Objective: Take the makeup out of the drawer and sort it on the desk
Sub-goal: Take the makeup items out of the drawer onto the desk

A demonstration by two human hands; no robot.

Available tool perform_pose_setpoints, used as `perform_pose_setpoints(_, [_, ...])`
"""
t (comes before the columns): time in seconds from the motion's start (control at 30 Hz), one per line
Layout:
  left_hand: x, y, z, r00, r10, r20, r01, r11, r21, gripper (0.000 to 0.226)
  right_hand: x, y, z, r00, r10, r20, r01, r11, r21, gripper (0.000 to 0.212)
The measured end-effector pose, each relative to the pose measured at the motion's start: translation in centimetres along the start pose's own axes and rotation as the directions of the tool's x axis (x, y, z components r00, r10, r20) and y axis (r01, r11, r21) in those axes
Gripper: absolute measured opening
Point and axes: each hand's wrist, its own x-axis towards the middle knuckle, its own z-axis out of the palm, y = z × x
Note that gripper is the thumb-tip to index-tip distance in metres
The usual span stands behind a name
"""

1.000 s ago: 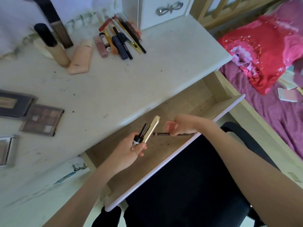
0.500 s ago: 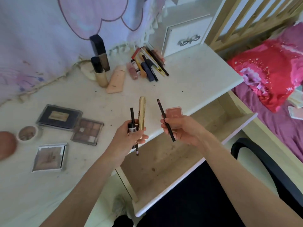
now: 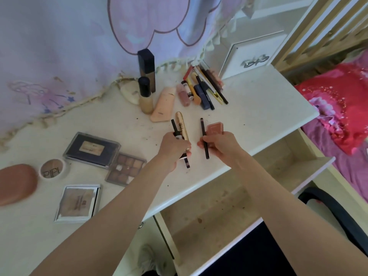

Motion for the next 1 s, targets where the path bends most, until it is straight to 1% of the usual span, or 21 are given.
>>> perform_pose_setpoints(0.13, [2.3, 1.3, 0.7, 0.999, 0.042, -0.029, -0.042, 0.999, 0.027, 0.035, 1.7, -1.7, 0.1, 0.996, -0.051, -0.079, 0.044, 0.996, -0.080, 0.018])
perform_pose_setpoints(0.27, [3.5, 2.5, 1.3, 0.994, 0.072, -0.080, -0.067, 0.996, 0.065, 0.043, 3.0, -3.0, 0.2, 0.992, -0.093, -0.085, 0.081, 0.988, -0.133, 0.011])
perform_pose_setpoints(0.33, [4.0, 2.9, 1.6, 0.992, 0.090, -0.090, -0.083, 0.993, 0.079, 0.049, 3.6, -3.3, 0.3, 0.989, -0.120, -0.092, 0.102, 0.979, -0.174, 0.014])
perform_pose_setpoints(0.4, [4.5, 3.1, 1.7, 0.988, 0.118, -0.101, -0.109, 0.990, 0.095, 0.054, 4.2, -3.5, 0.5, 0.982, -0.154, -0.112, 0.120, 0.957, -0.266, 0.017])
perform_pose_setpoints(0.5, [5.0, 3.3, 1.8, 0.974, 0.173, -0.143, -0.154, 0.979, 0.137, 0.059, 5.0, -3.7, 0.6, 0.968, -0.220, -0.122, 0.146, 0.885, -0.442, 0.017])
perform_pose_setpoints(0.57, [5.1, 3.5, 1.9, 0.964, 0.205, -0.169, -0.179, 0.971, 0.159, 0.056, 5.3, -4.0, 0.7, 0.960, -0.254, -0.120, 0.156, 0.838, -0.523, 0.011])
perform_pose_setpoints(0.67, [4.9, 3.6, 2.3, 0.950, 0.251, -0.186, -0.219, 0.960, 0.177, 0.045, 5.5, -4.3, 0.7, 0.946, -0.290, -0.147, 0.177, 0.838, -0.516, 0.006])
perform_pose_setpoints(0.73, [4.6, 3.4, 2.4, 0.940, 0.281, -0.193, -0.240, 0.947, 0.212, 0.036, 5.4, -4.2, 0.5, 0.939, -0.307, -0.157, 0.194, 0.847, -0.495, 0.009])
perform_pose_setpoints(0.83, [4.4, 2.6, 2.5, 0.919, 0.325, -0.223, -0.256, 0.923, 0.289, 0.016, 5.0, -4.2, 0.3, 0.941, -0.302, -0.156, 0.194, 0.854, -0.482, 0.014])
perform_pose_setpoints(0.9, [4.4, 2.2, 2.6, 0.907, 0.338, -0.250, -0.266, 0.922, 0.281, 0.025, 4.5, -4.2, 0.0, 0.942, -0.299, -0.151, 0.190, 0.847, -0.497, 0.020])
perform_pose_setpoints(0.93, [4.2, 2.1, 2.6, 0.912, 0.323, -0.255, -0.259, 0.932, 0.255, 0.029, 4.2, -4.2, -0.1, 0.943, -0.296, -0.152, 0.189, 0.851, -0.489, 0.022])
perform_pose_setpoints(1.0, [3.8, 1.9, 2.6, 0.934, 0.276, -0.228, -0.234, 0.952, 0.196, 0.024, 3.7, -4.0, -0.4, 0.946, -0.284, -0.160, 0.187, 0.876, -0.445, 0.020])
